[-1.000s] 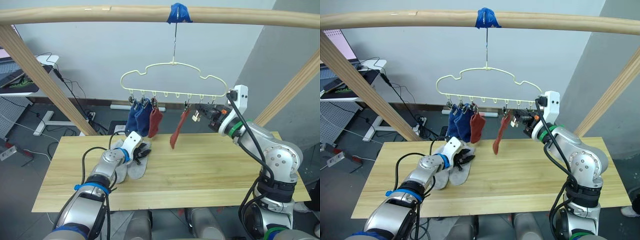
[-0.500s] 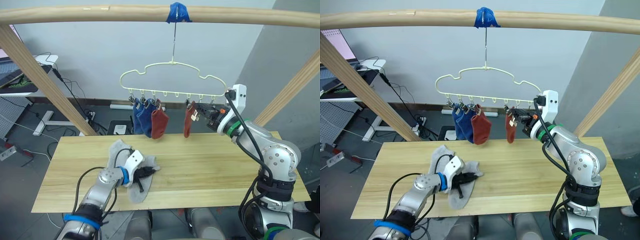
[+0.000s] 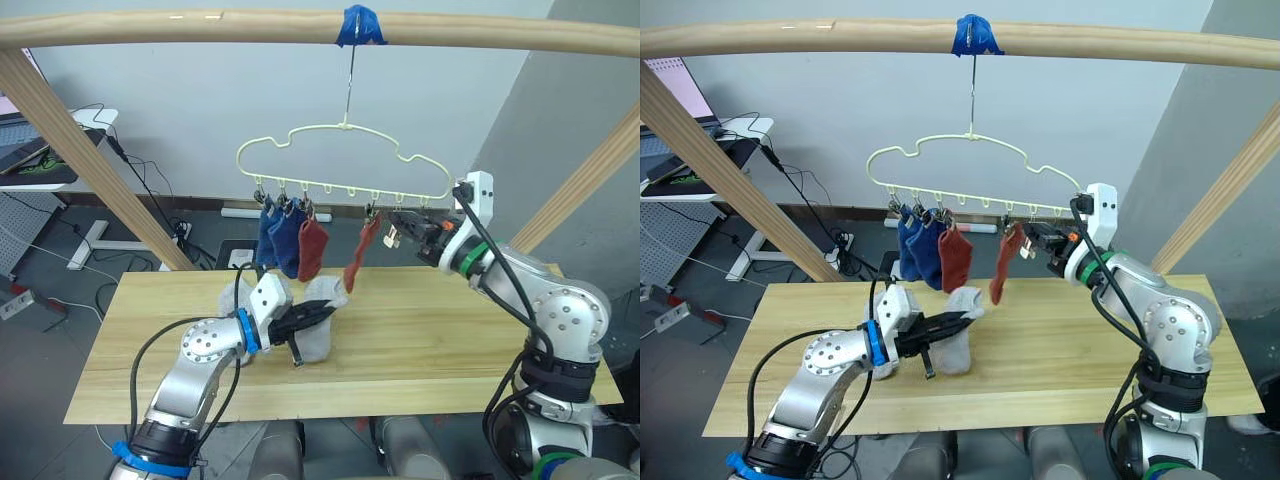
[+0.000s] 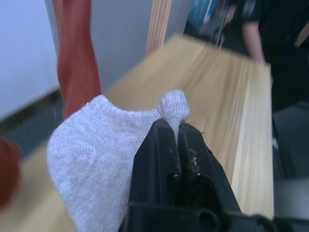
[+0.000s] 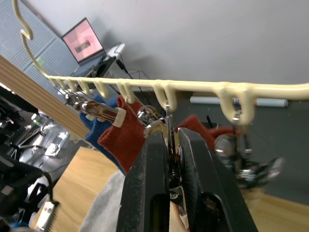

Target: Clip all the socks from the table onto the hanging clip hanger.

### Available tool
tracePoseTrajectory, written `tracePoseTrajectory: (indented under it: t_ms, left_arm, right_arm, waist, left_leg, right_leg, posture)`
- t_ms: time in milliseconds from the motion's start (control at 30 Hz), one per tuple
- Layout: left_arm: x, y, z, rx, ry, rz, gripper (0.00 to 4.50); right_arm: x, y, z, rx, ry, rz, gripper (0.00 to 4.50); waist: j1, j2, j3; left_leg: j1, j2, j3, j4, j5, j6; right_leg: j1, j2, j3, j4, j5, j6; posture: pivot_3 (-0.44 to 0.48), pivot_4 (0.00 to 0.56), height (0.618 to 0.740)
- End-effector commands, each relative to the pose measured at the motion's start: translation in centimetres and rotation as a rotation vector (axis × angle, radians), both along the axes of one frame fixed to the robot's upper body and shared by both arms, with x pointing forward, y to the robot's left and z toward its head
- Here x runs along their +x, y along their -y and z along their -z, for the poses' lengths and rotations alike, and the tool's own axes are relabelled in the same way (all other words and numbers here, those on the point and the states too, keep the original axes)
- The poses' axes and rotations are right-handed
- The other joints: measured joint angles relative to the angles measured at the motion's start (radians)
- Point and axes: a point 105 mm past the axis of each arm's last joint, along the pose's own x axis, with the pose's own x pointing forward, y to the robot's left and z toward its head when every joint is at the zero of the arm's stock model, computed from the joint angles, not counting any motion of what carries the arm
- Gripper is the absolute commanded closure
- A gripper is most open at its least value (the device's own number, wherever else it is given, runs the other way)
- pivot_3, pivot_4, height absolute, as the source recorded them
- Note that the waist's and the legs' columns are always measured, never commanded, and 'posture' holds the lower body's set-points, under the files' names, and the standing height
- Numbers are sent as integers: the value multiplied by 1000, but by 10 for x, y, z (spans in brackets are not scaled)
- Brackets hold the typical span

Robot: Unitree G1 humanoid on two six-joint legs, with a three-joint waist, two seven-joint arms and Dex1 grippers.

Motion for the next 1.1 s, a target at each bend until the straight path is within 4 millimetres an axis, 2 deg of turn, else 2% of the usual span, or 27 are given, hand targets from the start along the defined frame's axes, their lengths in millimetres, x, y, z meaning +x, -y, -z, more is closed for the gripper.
tracePoseTrajectory:
  t_ms: [33,233,300,400,1100]
  left_arm:
    - [-1,13,-31,-57,141,27,4480]
    - [5,28,-41,-87,208,6,4480]
    - [4,44,-43,-112,234,16,4480]
    - [4,55,-44,-133,240,20,4480]
    - [12,55,-63,-199,335,12,4480]
  right_arm:
    - [-4,-1,-8,35,-21,-19,4443]
    - [-5,-3,-11,104,-82,-7,4443]
    - [-6,-8,-13,151,-100,-6,4443]
    - [-8,-12,-16,200,-128,-1,4443]
    - [-14,-17,-14,228,-215,19,4443]
  waist:
    - [0,0,0]
    - [0,0,0]
    - [-1,0,0]
    - [-1,0,0]
    - [-5,0,0]
  left_leg:
    - [0,0,0,0,0,0]
    - [0,0,0,0,0,0]
    - [-1,0,0,0,0,0]
    - [-1,0,0,0,0,0]
    - [-2,0,0,0,0,0]
  right_leg:
    - [0,0,0,0,0,0]
    - [0,0,0,-1,0,0]
    - [0,0,0,-1,0,0]
    - [0,0,0,-2,0,1]
    - [0,0,0,-3,-3,-3]
  posture:
    - [-88,188,740]
    - [-90,187,740]
    - [-95,187,740]
    - [-101,189,740]
    - [-103,197,740]
